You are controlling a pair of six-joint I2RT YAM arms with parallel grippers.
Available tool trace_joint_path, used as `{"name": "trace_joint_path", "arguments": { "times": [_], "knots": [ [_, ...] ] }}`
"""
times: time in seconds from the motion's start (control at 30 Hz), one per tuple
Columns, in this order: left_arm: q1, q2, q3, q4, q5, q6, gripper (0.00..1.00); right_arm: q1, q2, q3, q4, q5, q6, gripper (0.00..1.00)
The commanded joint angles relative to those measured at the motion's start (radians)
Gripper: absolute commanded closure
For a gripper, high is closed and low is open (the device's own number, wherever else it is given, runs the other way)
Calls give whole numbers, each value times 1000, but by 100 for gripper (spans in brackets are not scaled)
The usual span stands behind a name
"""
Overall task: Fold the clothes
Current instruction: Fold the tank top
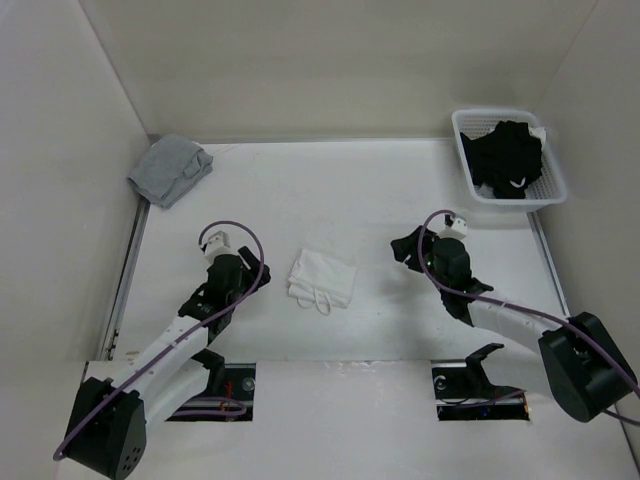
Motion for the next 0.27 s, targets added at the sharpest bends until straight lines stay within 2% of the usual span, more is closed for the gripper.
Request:
{"name": "trace_joint_path", "arguments": {
  "times": [0.0,0.23],
  "knots": [
    [-6,11,57,58,-2,24,41,-9,-17,24,63,-8,-8,36],
    [-17,72,71,72,15,33,40,-6,-8,30,63,-9,-10,36]
  ]
}}
